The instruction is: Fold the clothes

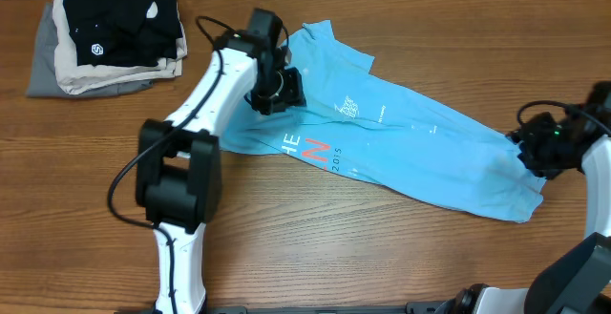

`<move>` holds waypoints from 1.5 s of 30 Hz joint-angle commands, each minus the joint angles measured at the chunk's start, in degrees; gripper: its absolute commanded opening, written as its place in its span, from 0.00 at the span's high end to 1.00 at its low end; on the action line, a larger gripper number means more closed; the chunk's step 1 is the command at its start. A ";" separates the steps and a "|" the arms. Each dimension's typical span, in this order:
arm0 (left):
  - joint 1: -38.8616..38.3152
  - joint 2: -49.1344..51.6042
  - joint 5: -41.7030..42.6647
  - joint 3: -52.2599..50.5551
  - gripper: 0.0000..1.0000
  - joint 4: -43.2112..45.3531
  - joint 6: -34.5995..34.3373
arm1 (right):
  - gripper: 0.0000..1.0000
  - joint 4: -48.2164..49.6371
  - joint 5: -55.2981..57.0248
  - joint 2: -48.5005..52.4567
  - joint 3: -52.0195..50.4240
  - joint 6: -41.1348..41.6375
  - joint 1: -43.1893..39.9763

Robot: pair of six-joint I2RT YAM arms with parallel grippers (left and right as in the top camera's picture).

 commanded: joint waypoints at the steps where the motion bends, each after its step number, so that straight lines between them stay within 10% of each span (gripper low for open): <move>1: -0.90 2.93 2.08 0.17 0.52 0.59 -3.23 | 0.50 0.09 1.27 0.02 0.85 -0.15 2.32; 31: -3.43 6.27 -5.66 0.17 0.63 1.62 -5.09 | 0.49 -1.33 2.54 0.02 0.85 -0.17 3.19; 37: -3.32 6.27 -5.95 0.17 0.95 1.84 -4.98 | 0.50 -1.36 2.54 0.02 0.85 -0.17 3.19; 45: -3.34 6.25 -5.95 1.77 0.96 0.15 -3.54 | 0.50 -1.36 2.54 0.02 0.85 -0.17 3.19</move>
